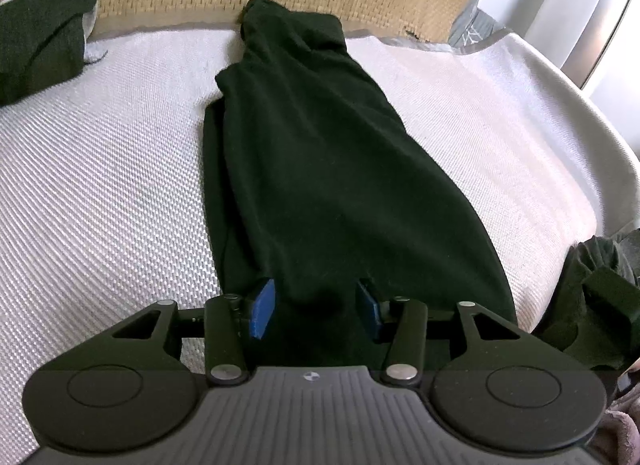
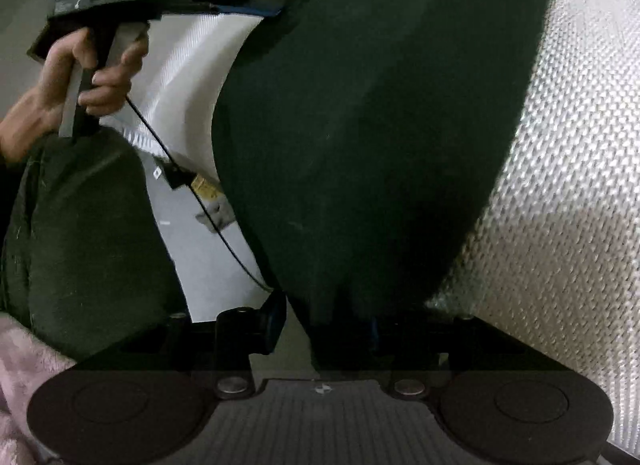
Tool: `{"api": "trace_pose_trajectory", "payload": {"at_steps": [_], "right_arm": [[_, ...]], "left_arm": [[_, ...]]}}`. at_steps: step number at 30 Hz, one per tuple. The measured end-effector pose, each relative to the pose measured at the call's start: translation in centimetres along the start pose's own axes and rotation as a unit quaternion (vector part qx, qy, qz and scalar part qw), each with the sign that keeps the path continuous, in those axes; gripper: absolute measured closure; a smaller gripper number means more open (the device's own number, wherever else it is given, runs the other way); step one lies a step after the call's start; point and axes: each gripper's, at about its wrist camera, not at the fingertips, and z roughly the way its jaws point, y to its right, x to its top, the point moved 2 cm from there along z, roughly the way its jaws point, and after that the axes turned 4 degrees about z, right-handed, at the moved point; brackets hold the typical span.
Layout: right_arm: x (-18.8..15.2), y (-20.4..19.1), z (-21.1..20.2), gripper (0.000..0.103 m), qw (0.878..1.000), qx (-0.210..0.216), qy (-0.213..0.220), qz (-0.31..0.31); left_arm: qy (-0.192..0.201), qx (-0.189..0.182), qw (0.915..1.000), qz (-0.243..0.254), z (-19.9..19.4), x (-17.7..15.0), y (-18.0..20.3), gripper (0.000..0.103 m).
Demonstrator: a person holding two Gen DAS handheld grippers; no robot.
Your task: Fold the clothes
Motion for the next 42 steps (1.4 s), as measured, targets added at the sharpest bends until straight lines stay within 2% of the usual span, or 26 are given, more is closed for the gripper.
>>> {"api": "trace_pose_trajectory", "payload": {"at_steps": [5,8,9,11,12,15,19,22,26,31,35,37,40,42], "right_arm": [[0.6,1.0,0.9,0.061,0.998,0.042,0.008,0.052],[1.3,0.5,2.9,0.065,0.997,0.055,0.01,0.059],[1.4,0.5,3.0,0.069,0.996,0.055,0.01,0.066],[3.1,0.2,6.1,0.079,0.993,0.073,0.015,0.088],[3.2,0.4,5.8,0.084,0.99,0.092,0.025,0.1],[4.1,-0.3,4.9,0.087,0.981,0.152,0.047,0.115],[6.3,-1.8,3.4,0.087,0.969,0.2,0.075,0.128],[8.3,-2.2,2.2,0.087,0.957,0.228,0.107,0.147],[10.9,-1.4,-0.7,0.088,0.943,0.24,0.162,0.164],[13.4,0.2,-2.0,0.088,0.927,0.245,0.198,0.203],[15.5,0.8,-0.6,0.088,0.912,0.244,0.224,0.243],[15.5,1.7,-1.1,0.088,0.907,0.241,0.226,0.261],[15.8,2.4,-0.9,0.088,0.903,0.238,0.232,0.274],[15.8,3.3,-0.9,0.088,0.893,0.239,0.239,0.296]], "left_arm": [[0.018,0.011,0.9994,0.026,-0.7,0.1,0.9,0.053],[0.038,0.03,0.9968,0.064,-1.7,0.0,2.3,0.051],[0.048,0.038,0.9949,0.08,-2.1,-0.1,3.0,0.049],[0.068,0.049,0.9899,0.114,-3.1,-0.3,4.6,0.044],[0.077,0.049,0.987,0.132,-3.6,-0.5,5.4,0.039],[0.091,0.044,0.9782,0.181,-4.6,-1.0,8.1,0.031],[0.1,0.001,0.9657,0.24,-6.0,-2.1,10.8,0.027],[0.101,-0.028,0.9676,0.23,-7.1,-2.1,11.3,0.023],[0.111,-0.033,0.9718,0.206,-9.1,-2.1,10.5,0.019],[0.12,-0.024,0.9707,0.206,-10.8,-2.5,10.5,0.014],[0.09,0.001,0.9641,0.25,-9.9,-3.0,11.3,0.014],[0.073,0.017,0.9608,0.267,-9.3,-3.2,11.5,0.014],[0.071,0.026,0.9533,0.293,-8.9,-3.5,12.5,0.014],[0.076,0.032,0.9479,0.308,-8.4,-3.6,13.0,0.013]]}}
